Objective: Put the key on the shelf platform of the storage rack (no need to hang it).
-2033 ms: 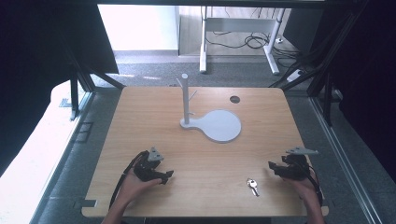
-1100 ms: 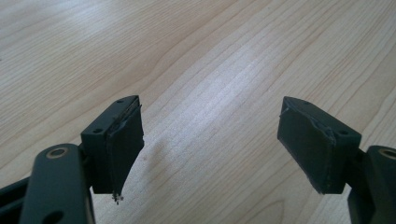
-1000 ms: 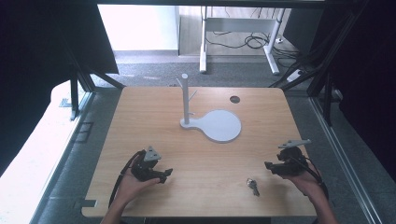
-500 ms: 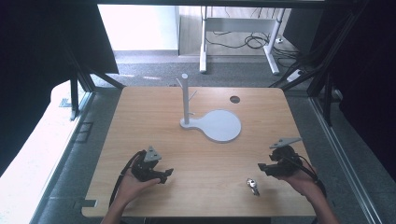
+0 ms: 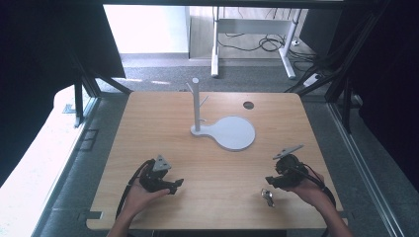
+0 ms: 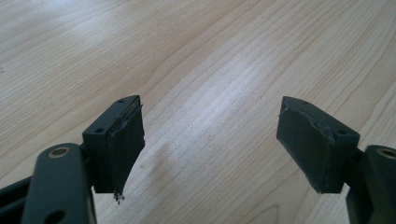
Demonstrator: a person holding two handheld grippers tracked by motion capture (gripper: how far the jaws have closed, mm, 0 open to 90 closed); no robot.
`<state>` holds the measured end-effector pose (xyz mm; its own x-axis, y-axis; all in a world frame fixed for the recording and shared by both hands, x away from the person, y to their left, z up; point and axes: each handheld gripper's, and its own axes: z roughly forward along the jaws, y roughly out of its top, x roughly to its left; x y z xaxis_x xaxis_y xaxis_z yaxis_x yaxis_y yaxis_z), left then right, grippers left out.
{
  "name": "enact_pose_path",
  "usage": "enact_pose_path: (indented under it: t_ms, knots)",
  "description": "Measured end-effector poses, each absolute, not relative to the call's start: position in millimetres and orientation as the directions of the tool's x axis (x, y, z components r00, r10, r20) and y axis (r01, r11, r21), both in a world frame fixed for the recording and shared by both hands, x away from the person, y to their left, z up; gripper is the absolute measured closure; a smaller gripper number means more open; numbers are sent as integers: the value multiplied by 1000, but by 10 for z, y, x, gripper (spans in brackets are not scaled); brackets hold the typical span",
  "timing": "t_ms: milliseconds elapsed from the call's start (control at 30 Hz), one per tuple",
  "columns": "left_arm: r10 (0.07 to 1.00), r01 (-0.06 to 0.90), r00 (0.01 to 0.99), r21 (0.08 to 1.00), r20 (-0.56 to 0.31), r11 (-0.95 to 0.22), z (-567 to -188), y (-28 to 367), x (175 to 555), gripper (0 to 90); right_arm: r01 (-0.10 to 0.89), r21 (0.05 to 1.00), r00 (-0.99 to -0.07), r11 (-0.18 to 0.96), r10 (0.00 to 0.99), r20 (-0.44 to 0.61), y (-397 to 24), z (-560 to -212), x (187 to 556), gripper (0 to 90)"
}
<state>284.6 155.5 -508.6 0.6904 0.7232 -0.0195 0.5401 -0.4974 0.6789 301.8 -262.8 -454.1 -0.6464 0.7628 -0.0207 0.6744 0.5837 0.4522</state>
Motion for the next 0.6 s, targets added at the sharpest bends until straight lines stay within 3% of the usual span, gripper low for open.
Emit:
enact_pose_path:
  t_ms: [600]
  knots:
    - [721,550,692,668,-27,-502,-5117,1539,2853,235,673,332,-703,661,711,12,-2446,-4774,3009,538]
